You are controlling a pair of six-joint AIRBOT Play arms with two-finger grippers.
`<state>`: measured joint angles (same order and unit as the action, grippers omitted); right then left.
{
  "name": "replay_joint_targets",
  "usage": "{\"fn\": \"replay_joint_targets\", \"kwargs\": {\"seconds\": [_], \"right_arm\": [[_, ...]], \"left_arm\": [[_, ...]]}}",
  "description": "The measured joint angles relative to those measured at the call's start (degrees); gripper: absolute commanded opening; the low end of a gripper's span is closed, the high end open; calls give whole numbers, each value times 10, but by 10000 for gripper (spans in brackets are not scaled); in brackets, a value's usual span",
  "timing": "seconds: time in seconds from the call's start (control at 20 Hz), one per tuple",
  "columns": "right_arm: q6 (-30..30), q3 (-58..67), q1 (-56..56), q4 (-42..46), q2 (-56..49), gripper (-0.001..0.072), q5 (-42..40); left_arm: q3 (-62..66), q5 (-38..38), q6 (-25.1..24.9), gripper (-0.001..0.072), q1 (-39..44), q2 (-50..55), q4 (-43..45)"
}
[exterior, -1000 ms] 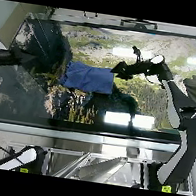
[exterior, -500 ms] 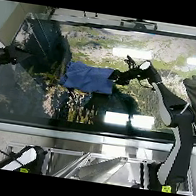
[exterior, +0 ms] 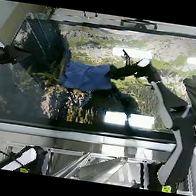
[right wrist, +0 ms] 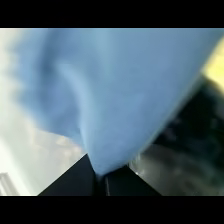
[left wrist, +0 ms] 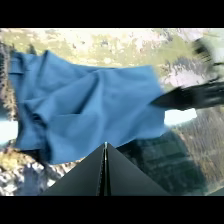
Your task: Fold the shirts.
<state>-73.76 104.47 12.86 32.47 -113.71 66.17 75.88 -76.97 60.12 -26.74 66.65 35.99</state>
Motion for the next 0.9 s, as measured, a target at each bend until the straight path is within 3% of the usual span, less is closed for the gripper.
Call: {"fn": "replay_joint_targets", "kwargs": {"seconds": [0.2, 0.55, 0.8, 0.9], "right_arm": [[-44, 2, -57, 36, 172, 14, 81], [-184, 2, -217, 285, 449, 15, 214], [-210, 1, -328, 340, 477, 16, 232], [-205, 1, -365, 346, 439, 14, 193]], "left_arm": [[0, -17, 9, 20, 0, 0, 0], [0, -87, 33, 20, 0, 0, 0], [0, -107, 43, 20, 0, 0, 0], [0, -106, 43, 20, 0, 0, 0]]}}
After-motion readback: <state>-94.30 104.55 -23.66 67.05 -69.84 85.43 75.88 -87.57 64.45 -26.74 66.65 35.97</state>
